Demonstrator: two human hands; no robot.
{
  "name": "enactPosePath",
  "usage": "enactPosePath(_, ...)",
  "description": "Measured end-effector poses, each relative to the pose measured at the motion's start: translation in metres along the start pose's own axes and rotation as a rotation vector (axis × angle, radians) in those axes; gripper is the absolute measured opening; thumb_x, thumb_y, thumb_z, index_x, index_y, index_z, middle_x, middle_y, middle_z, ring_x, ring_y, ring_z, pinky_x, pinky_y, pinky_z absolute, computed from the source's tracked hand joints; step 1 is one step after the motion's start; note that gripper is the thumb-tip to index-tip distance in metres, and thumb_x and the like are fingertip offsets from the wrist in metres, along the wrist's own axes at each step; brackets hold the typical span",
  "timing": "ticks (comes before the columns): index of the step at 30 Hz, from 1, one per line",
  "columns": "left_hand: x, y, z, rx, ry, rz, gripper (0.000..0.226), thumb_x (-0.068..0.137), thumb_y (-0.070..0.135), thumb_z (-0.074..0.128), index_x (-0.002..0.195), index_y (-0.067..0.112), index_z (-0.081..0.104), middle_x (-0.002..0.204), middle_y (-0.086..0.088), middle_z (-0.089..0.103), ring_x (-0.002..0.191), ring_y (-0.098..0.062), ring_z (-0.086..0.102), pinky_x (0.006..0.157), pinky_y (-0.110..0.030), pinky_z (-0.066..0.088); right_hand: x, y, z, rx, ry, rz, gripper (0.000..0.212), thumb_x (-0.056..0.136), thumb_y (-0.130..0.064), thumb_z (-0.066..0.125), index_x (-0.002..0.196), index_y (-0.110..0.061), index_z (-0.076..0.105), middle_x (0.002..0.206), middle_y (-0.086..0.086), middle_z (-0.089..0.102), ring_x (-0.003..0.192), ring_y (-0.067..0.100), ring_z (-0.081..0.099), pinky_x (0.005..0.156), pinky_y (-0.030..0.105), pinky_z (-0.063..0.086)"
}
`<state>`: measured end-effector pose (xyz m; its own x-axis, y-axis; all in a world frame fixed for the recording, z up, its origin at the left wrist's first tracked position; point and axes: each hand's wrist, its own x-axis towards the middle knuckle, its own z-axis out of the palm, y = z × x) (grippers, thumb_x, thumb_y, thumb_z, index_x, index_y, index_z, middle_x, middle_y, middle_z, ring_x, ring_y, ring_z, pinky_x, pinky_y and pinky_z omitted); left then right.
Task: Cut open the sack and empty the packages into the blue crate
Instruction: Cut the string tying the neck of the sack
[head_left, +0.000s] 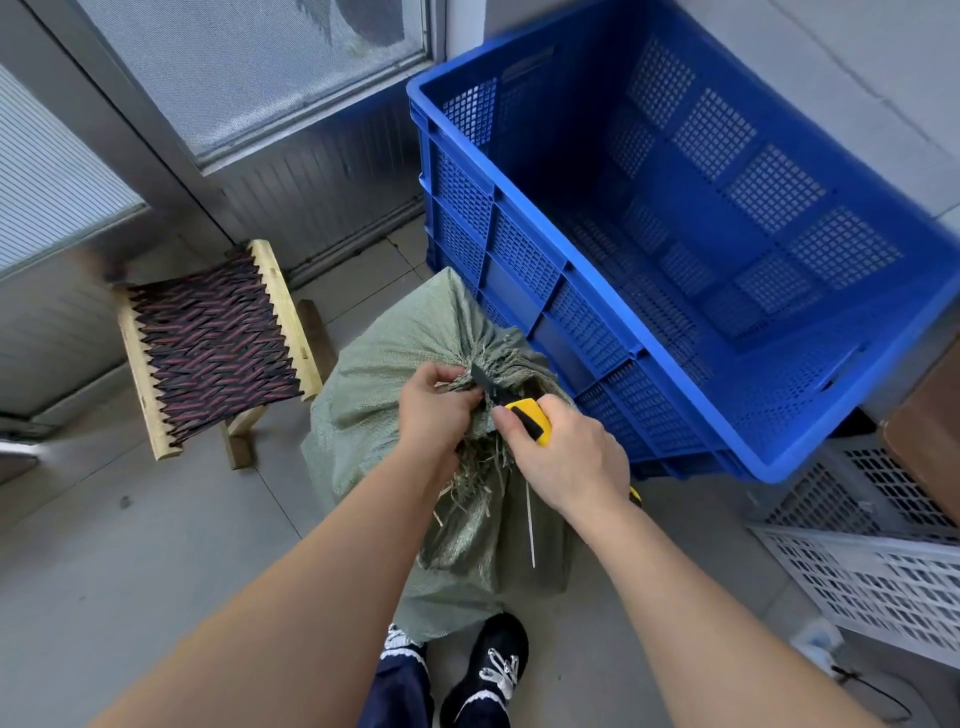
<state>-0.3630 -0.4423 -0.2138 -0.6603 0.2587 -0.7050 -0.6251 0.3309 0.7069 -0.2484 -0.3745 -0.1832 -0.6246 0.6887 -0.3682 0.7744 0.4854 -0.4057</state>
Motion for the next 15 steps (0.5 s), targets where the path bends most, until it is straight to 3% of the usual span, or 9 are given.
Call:
enactPosePath(7,-0.003,0.000,0.000,-0.038,0.015,-0.028,0.031,0.083,-0.006,0.064,0.075,0.020,0.049,0.071,-0.010,0.058,0.063,-0.021,0.051,0.062,-0.036,0.042,-0.006,0.002,-0.006,-0.090,0.028,-0.020,0.055,0.085,-0.076,0.033,0.073,-0.024,0.044,0.071,-0.002,0.058,0.068,0.023,0.055,0.056,0.032,0.037)
enactPosePath(15,-0.010,0.000,0.003,-0.003,0.040,-0.064,0.030,0.081,-0.007,0.060,0.077,0.021,0.050,0.079,-0.015,0.059,0.076,-0.026,0.054,0.069,-0.043,0.047,-0.010,-0.001,-0.011,-0.216,0.052,-0.026,0.051,0.087,-0.072,0.036,0.077,-0.022,0.045,0.076,0.000,0.054,0.069,0.025,0.050,0.056,0.031,0.036)
